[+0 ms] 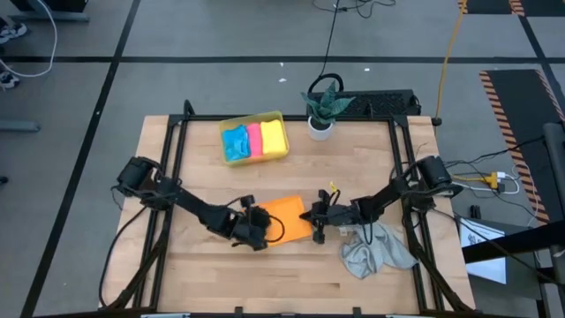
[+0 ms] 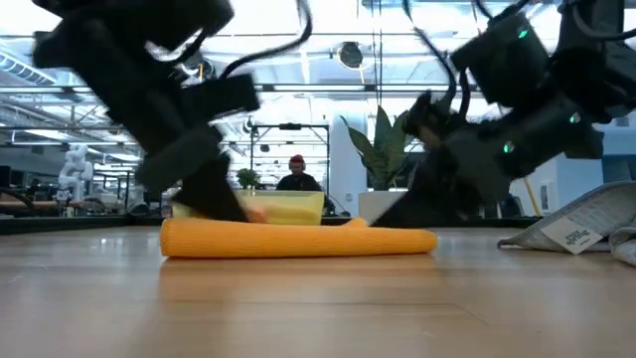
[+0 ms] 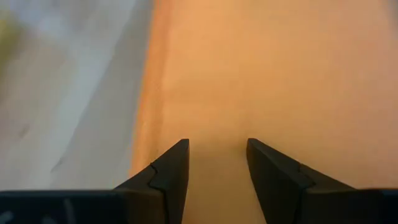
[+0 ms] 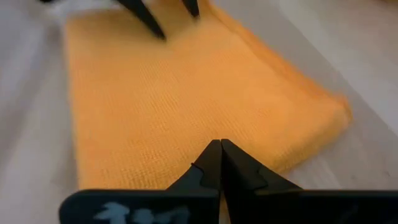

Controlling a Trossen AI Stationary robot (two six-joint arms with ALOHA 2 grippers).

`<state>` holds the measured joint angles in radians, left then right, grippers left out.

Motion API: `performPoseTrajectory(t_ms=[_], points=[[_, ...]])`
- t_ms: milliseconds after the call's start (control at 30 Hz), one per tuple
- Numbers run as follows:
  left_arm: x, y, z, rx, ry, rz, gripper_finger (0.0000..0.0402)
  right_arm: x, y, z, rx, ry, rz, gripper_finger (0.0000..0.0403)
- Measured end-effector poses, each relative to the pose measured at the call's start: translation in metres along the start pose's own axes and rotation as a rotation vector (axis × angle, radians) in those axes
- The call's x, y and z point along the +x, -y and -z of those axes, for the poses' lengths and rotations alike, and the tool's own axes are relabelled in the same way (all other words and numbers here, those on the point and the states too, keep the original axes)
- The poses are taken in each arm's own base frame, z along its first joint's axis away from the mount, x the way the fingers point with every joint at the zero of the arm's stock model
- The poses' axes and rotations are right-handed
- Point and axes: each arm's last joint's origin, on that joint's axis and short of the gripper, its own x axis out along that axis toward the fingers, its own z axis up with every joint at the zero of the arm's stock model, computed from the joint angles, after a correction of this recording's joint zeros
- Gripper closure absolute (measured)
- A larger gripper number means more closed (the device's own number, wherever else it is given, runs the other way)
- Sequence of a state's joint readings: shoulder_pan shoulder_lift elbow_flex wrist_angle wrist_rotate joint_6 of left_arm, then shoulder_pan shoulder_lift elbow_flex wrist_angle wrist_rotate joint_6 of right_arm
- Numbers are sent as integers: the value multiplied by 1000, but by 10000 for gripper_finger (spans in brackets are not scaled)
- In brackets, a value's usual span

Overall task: Fold microfiber towels
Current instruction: Fold the orange microfiber cloth

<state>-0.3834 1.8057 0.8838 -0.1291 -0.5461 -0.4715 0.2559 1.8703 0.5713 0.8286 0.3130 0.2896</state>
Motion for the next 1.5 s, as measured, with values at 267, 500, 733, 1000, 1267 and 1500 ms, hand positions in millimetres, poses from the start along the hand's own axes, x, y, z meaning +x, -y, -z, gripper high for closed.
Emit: performPoseTrajectory(t_ms=[267, 500, 733, 1000, 1267, 1500], points=[[-10, 4, 19, -57, -85, -95, 238, 0, 12, -1, -26, -59, 52, 403], [-34, 15, 17, -42, -22, -33, 238, -13, 18, -23, -67, 4, 109, 403], [-51, 16, 0, -100, 99, 19, 238, -15, 6, -24, -70, 14, -37, 403], [-29, 9, 7, -2, -34, 36, 238, -5, 4, -3, -98, -96, -95, 403], [6, -19, 4, 117, -55, -187, 238, -17, -33, 5, -146, -115, -209, 403], [-3, -37, -23, 164, 36, -197, 238, -26, -63, -7, -207, -7, -239, 403]])
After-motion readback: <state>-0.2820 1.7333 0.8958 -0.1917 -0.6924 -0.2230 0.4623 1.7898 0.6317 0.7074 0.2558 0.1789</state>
